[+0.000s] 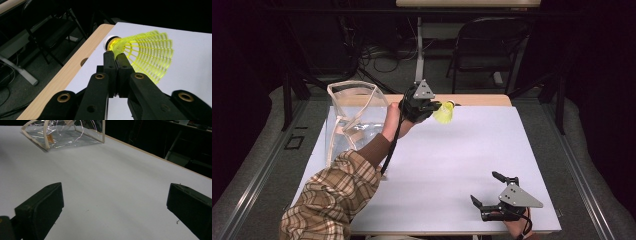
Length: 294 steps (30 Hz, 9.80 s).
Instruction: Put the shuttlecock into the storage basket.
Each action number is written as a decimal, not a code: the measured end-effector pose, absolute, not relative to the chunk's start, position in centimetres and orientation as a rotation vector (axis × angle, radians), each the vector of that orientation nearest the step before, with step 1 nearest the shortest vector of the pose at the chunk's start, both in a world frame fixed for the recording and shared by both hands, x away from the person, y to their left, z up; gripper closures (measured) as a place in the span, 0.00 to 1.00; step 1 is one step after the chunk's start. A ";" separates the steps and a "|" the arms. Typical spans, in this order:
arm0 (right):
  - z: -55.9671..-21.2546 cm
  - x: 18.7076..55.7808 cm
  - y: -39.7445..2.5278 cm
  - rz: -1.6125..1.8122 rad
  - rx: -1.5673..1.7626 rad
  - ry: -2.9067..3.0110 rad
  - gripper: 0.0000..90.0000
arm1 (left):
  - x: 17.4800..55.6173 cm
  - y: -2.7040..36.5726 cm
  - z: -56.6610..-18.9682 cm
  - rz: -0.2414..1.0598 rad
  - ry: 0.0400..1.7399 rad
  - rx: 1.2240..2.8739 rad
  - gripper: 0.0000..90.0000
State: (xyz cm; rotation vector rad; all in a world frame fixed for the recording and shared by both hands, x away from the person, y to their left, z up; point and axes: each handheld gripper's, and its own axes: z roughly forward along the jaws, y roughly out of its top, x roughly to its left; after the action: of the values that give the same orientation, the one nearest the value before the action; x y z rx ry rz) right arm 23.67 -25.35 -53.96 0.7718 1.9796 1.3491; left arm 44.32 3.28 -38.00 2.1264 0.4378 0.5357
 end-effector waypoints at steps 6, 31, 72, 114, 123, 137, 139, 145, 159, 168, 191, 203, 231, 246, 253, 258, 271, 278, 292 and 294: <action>-53.9 23.6 -25.4 1.349 0.766 1.975 0.01 | 44.3 3.4 -37.6 0.548 0.432 2.127 0.99; -53.9 23.6 -25.4 1.343 0.769 1.976 0.01 | 44.7 5.3 -36.1 0.581 0.464 2.090 0.99; -54.0 23.7 -25.4 1.335 0.780 1.976 0.01 | 45.4 9.5 -35.0 0.641 0.559 2.038 0.99; -54.0 23.7 -25.4 1.332 0.780 1.978 0.01 | 45.8 14.4 -33.8 0.720 0.669 1.984 0.99; -54.0 23.7 -25.3 1.328 0.781 1.979 0.01 | 45.8 15.3 -33.5 0.732 0.687 1.974 0.99; -54.0 23.7 -25.3 1.331 0.780 1.978 0.01 | 45.9 16.6 -33.3 0.750 0.715 1.964 0.99; -54.0 23.7 -25.3 1.330 0.780 1.979 0.01 | 45.9 16.8 -33.3 0.750 0.719 1.963 0.99; -54.0 23.8 -25.3 1.331 0.781 1.977 0.01 | 45.9 17.5 -33.1 0.760 0.733 1.950 0.99; -54.0 23.8 -25.3 1.333 0.786 1.977 0.01 | 46.0 19.2 -32.8 0.776 0.768 1.917 0.99; -54.0 23.8 -25.3 1.330 0.781 1.982 0.01 | 45.8 20.8 -32.5 0.798 0.809 1.884 0.99; -54.1 23.8 -25.3 1.324 0.788 1.983 0.01 | 45.4 24.5 -32.3 0.828 0.885 1.785 0.99; -54.1 23.8 -25.3 1.321 0.787 1.983 0.01 | 45.4 25.8 -32.4 0.822 0.917 1.763 0.99; -54.1 23.8 -25.2 1.319 0.786 1.986 0.01 | 45.2 26.9 -32.8 0.855 0.945 1.785 0.99; -54.1 23.8 -25.2 1.317 0.785 1.986 0.01 | 45.5 26.4 -33.8 0.835 0.944 1.811 0.99; -54.1 23.8 -25.2 1.317 0.786 1.987 0.01 | 45.7 26.0 -34.4 0.824 0.940 1.826 0.99; -54.1 23.8 -25.2 1.318 0.786 1.987 0.01 | 45.8 25.8 -34.8 0.817 0.943 1.836 0.99; -54.1 23.8 -25.2 1.318 0.787 1.987 0.01 | 46.0 25.6 -35.5 0.797 0.939 1.854 0.99; -54.1 23.8 -25.2 1.318 0.786 1.986 0.01 | 46.1 25.3 -36.0 0.786 0.934 1.867 0.99; -54.1 23.8 -25.2 1.318 0.787 1.987 0.01 | 46.2 24.9 -37.0 0.776 0.934 1.887 0.99; -54.1 23.8 -25.2 1.318 0.787 1.987 0.01 | 46.3 24.9 -37.1 0.774 0.933 1.890 0.99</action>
State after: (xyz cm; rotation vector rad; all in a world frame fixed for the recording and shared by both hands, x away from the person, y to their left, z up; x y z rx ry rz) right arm 23.80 -25.21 -54.11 0.7869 1.9869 1.3181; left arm 46.28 24.85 -37.05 1.8900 0.9329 0.7736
